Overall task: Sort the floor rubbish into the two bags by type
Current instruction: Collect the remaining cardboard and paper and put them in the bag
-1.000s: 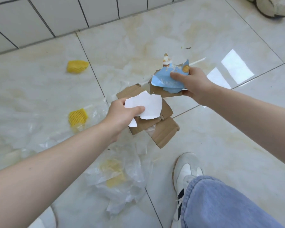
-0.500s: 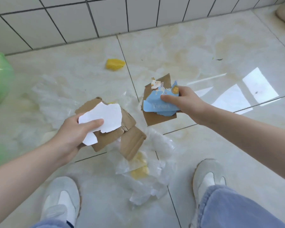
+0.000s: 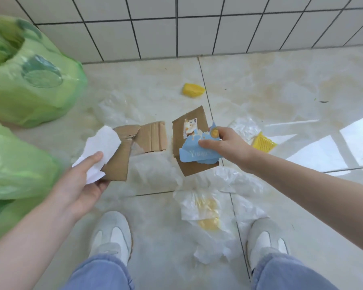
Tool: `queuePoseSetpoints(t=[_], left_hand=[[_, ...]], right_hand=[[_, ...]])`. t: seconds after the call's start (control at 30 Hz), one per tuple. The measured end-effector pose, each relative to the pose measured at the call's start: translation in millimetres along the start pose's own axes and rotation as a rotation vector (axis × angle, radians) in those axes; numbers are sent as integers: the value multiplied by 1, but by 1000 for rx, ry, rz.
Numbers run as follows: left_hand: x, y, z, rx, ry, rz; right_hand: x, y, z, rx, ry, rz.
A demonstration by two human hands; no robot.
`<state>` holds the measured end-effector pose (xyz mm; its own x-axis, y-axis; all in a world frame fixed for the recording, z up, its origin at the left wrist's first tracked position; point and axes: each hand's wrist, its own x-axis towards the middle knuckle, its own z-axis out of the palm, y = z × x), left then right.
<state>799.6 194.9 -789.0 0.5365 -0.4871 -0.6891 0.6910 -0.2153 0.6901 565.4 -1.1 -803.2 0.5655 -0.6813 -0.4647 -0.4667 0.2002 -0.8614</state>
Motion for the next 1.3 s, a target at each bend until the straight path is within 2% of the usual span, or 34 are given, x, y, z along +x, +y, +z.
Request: queuePoseSetpoints(t=[0.1,0.33,0.63,0.8,1.1,1.3], left_hand=[[-1,8,-6,8,34,35],[5,21,-7,84,138,159],[-24,88,-30,312,190,619],[-38,117,-62,297,303,746],[-54,154,-118,54,400,765],[-46,137,-136,-53,350,500]], right_hand=[[-7,6,18,-95,-40,15],[2,-7,34,-62,-39,-12],[19,-75,81,-98,-75,-194],[22,-122,118,-131,-90,-347],[19,-181,177,-64,-154,-495],[23,-172,203,-155,-232,-417]])
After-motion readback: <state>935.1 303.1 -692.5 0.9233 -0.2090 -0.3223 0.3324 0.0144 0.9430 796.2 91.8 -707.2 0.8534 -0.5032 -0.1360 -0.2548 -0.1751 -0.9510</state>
